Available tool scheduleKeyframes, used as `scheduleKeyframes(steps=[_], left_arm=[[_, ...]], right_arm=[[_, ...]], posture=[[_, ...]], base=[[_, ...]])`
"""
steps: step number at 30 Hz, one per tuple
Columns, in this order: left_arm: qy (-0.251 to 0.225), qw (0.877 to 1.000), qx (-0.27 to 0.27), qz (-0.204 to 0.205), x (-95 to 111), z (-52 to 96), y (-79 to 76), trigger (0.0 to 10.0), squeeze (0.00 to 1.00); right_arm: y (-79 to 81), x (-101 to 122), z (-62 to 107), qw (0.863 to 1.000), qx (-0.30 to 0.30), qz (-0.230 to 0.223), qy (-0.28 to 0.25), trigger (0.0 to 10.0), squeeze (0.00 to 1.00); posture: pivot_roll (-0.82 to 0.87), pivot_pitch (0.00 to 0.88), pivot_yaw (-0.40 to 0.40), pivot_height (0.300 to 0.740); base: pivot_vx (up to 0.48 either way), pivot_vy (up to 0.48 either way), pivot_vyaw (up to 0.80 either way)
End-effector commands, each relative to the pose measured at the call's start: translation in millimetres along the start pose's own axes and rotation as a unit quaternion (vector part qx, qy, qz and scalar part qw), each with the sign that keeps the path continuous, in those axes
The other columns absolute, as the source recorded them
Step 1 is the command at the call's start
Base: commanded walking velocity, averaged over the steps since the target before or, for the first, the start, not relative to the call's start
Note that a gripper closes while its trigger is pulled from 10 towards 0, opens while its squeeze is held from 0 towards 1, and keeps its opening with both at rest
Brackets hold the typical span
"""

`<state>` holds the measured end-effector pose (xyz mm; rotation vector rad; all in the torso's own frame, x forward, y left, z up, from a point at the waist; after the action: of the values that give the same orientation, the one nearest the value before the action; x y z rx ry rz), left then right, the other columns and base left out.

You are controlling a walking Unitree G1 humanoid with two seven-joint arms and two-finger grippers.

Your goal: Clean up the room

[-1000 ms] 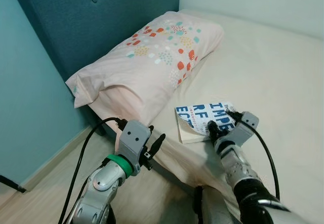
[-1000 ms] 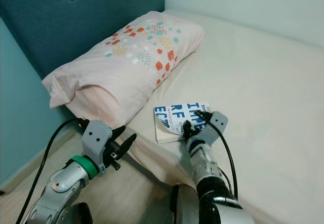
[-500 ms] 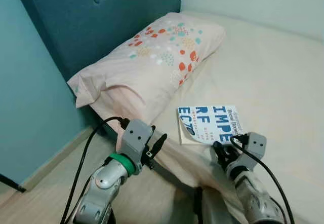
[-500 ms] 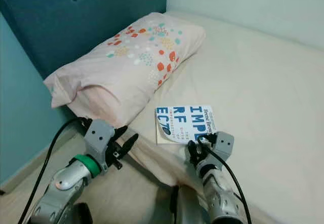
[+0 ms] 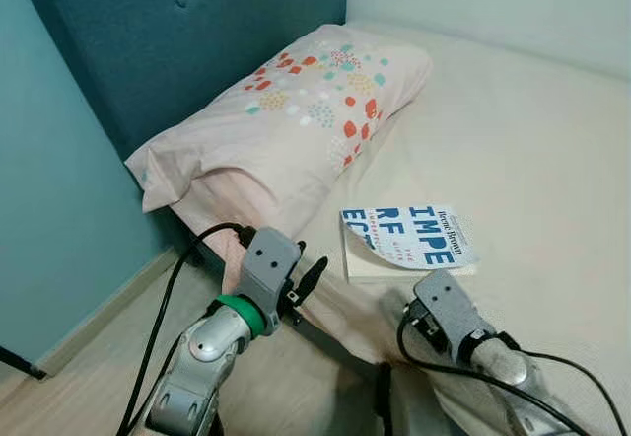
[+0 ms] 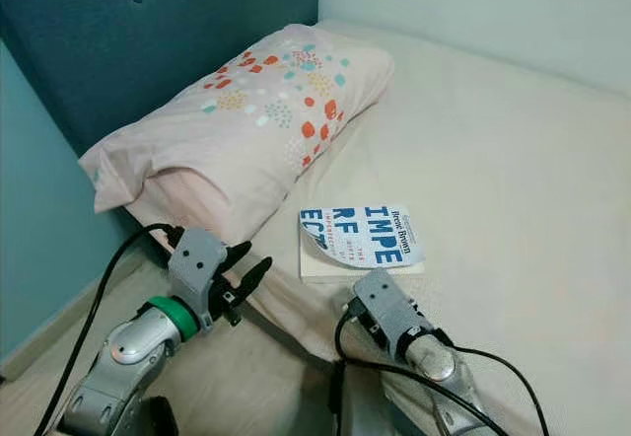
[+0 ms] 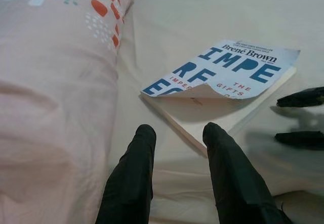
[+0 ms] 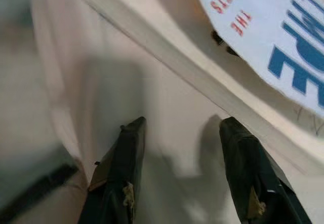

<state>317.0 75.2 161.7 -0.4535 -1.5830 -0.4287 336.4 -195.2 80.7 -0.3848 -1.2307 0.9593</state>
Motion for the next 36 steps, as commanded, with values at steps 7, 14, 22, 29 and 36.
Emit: scheduleKeyframes(steps=[7, 14, 22, 29, 36], left_arm=[[0.008, 1.000, -0.005, 0.005, -3.3, 3.3, -5.0, 10.0, 0.00], [0.011, 1.000, 0.004, 0.005, -4.8, 7.8, -2.8, 10.0, 0.00], [0.013, 1.000, 0.008, 0.005, -3.6, 9.5, -2.2, 10.0, 0.00], [0.014, 1.000, 0.007, 0.005, -3.8, 9.0, -4.3, 10.0, 0.00], [0.013, 1.000, 0.013, 0.004, -1.8, 9.4, -1.2, 10.0, 0.00]], right_arm=[[13.7, -14.0, -12.8, 0.995, 0.090, 0.009, 0.036, 10.0, 0.00], [21.3, 26.3, -33.1, 0.989, 0.124, -0.063, -0.057, 10.0, 0.00], [29.5, 80.1, -50.5, 0.969, 0.150, -0.119, -0.158, 10.0, 0.00], [17.2, 92.8, -63.3, 0.979, 0.090, -0.103, -0.148, 10.0, 0.00], [20.0, 76.2, -66.7, 0.987, 0.121, -0.063, -0.091, 10.0, 0.00]], posture=[[-0.10, 0.196, 0.089, 0.526], [-0.08, 0.215, 0.085, 0.526], [-0.06, 0.223, 0.087, 0.526], [-0.05, 0.222, 0.089, 0.526], [-0.05, 0.220, 0.086, 0.526]], base=[[0.000, 0.000, 0.00], [0.000, 0.000, 0.00], [0.000, 0.000, 0.00], [0.000, 0.000, 0.00], [0.000, 0.000, 0.00]])
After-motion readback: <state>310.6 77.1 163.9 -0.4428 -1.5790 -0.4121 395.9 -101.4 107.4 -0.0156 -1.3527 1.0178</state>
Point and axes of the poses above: a point about 5 cm out from each wrist's last joint towards the gripper, its own z axis pointing back from the gripper into the wrist, its own x axis along the axis of the wrist's last joint, y = z × x, the point moved 3 cm from there along -z, pointing out of the wrist towards the gripper, and after that the axes turned 13 degrees about z, right-handed, at the moved point
